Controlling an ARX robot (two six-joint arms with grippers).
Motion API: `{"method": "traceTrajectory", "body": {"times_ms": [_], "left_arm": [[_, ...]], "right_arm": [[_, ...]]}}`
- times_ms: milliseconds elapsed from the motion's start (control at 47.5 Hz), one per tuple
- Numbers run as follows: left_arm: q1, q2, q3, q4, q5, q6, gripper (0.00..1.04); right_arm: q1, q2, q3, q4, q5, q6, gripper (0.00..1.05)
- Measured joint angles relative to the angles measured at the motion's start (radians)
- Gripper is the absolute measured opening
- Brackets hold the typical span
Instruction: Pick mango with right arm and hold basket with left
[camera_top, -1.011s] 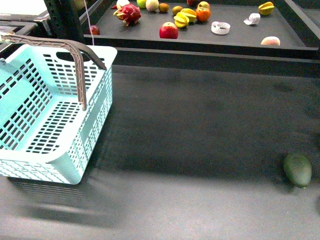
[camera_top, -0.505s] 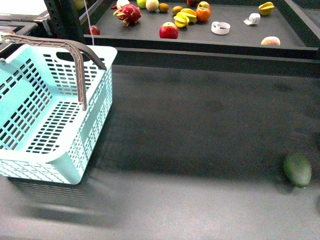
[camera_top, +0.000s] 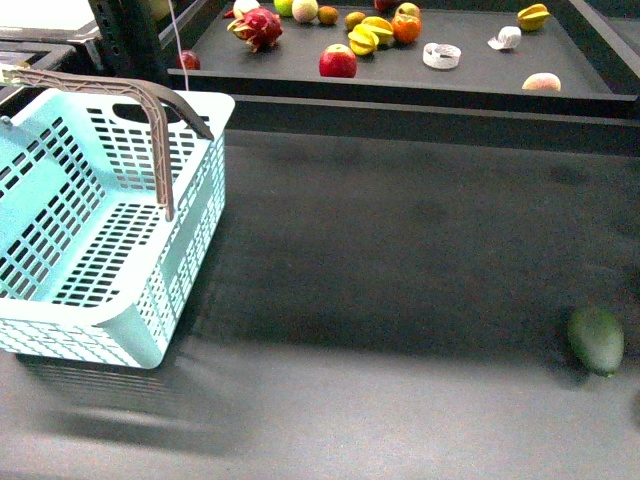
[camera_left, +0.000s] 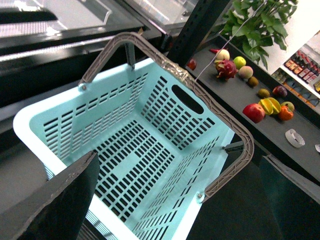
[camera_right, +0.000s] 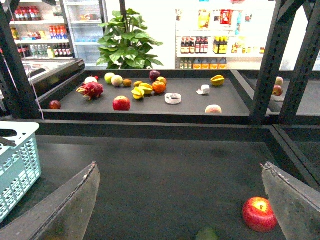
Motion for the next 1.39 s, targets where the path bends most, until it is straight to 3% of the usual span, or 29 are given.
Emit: {"method": "traceTrajectory", "body": {"times_ms": [189,526,1053,1389], "left_arm": [[0.058,0.34,0.18,0.047,0.083,-0.183,0.99],[0.071,0.662,0.489,0.005,0.194,-0.361,0.99],[0.193,0.975,0.907,-0.061,0.286,-0.375,0.99],[0.249,1.075,1.023,-0.076,0.308,-0.332,0.97]], "right_arm": [[0.0,0.0,0.0,0.0,0.0,0.0,0.97],[0.0,0.0,0.0,0.0,0.0,0.0,0.97],[0.0,0.0,0.0,0.0,0.0,0.0,0.97],[0.0,0.0,0.0,0.0,0.0,0.0,0.97]]}}
